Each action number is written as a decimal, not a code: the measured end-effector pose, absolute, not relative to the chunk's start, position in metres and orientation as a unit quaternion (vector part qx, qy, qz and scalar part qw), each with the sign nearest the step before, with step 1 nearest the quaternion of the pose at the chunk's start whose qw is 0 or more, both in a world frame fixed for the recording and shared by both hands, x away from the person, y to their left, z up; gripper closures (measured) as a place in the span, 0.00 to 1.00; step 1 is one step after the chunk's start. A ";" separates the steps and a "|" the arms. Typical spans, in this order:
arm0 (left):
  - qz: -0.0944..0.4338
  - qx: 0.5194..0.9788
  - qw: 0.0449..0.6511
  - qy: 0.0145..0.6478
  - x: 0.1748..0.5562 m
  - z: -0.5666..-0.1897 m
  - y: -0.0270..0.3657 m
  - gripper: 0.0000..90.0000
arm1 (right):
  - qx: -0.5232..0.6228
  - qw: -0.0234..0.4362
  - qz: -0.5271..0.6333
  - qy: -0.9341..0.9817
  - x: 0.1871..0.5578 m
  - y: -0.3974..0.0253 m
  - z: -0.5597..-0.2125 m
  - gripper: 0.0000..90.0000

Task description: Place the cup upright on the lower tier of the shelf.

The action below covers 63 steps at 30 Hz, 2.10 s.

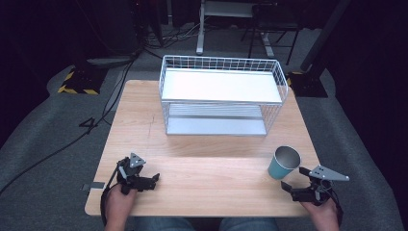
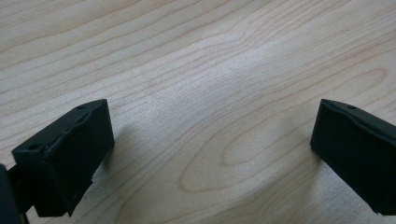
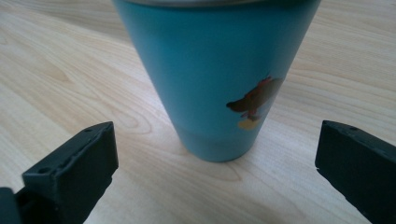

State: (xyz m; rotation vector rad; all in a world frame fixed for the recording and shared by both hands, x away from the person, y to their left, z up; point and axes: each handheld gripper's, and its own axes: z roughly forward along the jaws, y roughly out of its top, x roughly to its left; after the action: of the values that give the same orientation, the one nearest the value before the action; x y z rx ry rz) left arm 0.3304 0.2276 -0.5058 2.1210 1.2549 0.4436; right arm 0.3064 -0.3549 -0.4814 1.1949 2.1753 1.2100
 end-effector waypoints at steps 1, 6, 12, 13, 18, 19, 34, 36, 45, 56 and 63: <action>0.168 0.805 0.313 0.475 0.330 -0.506 0.228 0.00 | 0.427 0.190 0.430 0.772 0.307 -0.354 -0.482 0.00; 0.168 0.804 0.314 0.476 0.330 -0.506 0.228 0.00 | 0.435 0.197 0.432 0.765 0.314 -0.352 -0.488 0.00; 0.170 0.804 0.313 0.475 0.330 -0.506 0.228 0.00 | 0.444 0.198 0.438 0.756 0.320 -0.344 -0.490 0.00; 0.169 0.805 0.313 0.475 0.330 -0.506 0.228 0.00 | 0.443 0.201 0.438 0.756 0.321 -0.342 -0.491 0.00; 0.170 0.804 0.313 0.476 0.330 -0.506 0.228 0.00 | 0.443 0.196 0.440 0.757 0.326 -0.333 -0.491 0.02; 0.170 0.804 0.313 0.476 0.330 -0.506 0.228 0.00 | 0.439 0.198 0.441 0.757 0.328 -0.332 -0.492 0.04; 0.170 0.804 0.313 0.476 0.330 -0.506 0.227 0.00 | 0.441 0.204 0.432 0.760 0.335 -0.322 -0.492 0.24; 0.170 0.804 0.313 0.476 0.330 -0.506 0.228 0.00 | 0.440 0.205 0.431 0.761 0.335 -0.322 -0.492 0.25; 0.170 0.804 0.313 0.476 0.330 -0.506 0.227 0.00 | 0.431 0.215 0.433 0.762 0.333 -0.319 -0.484 0.25; 0.170 0.802 0.313 0.480 0.330 -0.506 0.228 0.00 | 0.422 0.199 0.428 0.773 0.345 -0.304 -0.470 0.25; 0.172 0.801 0.313 0.481 0.329 -0.506 0.229 0.00 | 0.417 0.192 0.428 0.779 0.357 -0.292 -0.460 0.25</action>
State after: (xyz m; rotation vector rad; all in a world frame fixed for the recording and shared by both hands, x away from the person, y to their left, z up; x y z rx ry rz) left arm 0.3290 0.2289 -0.5060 2.1131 1.2680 0.4545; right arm 0.3573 -0.2923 -0.4601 1.1694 2.1870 1.2008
